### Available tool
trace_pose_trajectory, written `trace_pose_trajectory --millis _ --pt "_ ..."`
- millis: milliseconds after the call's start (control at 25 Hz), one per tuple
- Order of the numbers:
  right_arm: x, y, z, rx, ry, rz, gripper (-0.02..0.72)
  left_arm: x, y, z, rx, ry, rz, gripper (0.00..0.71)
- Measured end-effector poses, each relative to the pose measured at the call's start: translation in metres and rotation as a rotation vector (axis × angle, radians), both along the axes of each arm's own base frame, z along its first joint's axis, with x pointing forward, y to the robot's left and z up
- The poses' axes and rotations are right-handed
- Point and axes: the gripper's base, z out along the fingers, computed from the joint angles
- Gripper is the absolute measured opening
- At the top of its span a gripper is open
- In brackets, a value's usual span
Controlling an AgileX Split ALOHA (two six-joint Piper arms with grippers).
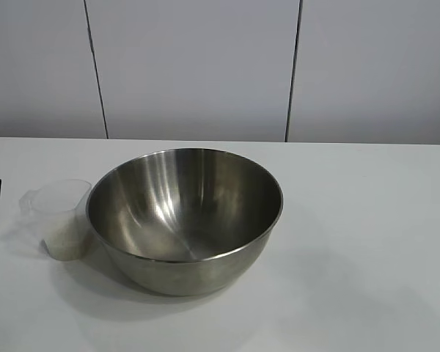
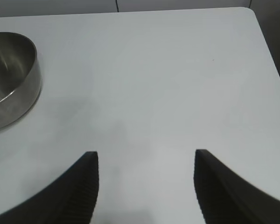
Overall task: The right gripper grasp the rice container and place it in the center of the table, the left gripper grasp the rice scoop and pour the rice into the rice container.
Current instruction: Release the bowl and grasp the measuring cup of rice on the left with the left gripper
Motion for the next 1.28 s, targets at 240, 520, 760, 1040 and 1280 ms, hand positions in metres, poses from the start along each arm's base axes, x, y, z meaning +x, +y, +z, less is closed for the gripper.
trace_pose_trajectory --millis 240,520,760,1040,1280 --pt "0.000 0.000 0.000 0.000 0.000 0.000 0.409 0.003 0.000 -0.025 0.031 0.016 -0.022 0.501" --pt "0.000 0.000 0.000 0.000 0.000 0.000 0.409 0.005 0.003 -0.041 0.124 0.017 -0.045 0.501" --pt "0.000 0.000 0.000 0.000 0.000 0.000 0.409 0.012 0.003 -0.049 0.171 -0.014 -0.081 0.501" --pt "0.000 0.000 0.000 0.000 0.000 0.000 0.409 0.021 0.003 -0.058 0.159 -0.023 -0.085 0.501" --pt "0.000 0.000 0.000 0.000 0.000 0.000 0.408 0.026 0.002 -0.065 0.126 -0.053 -0.080 0.501"
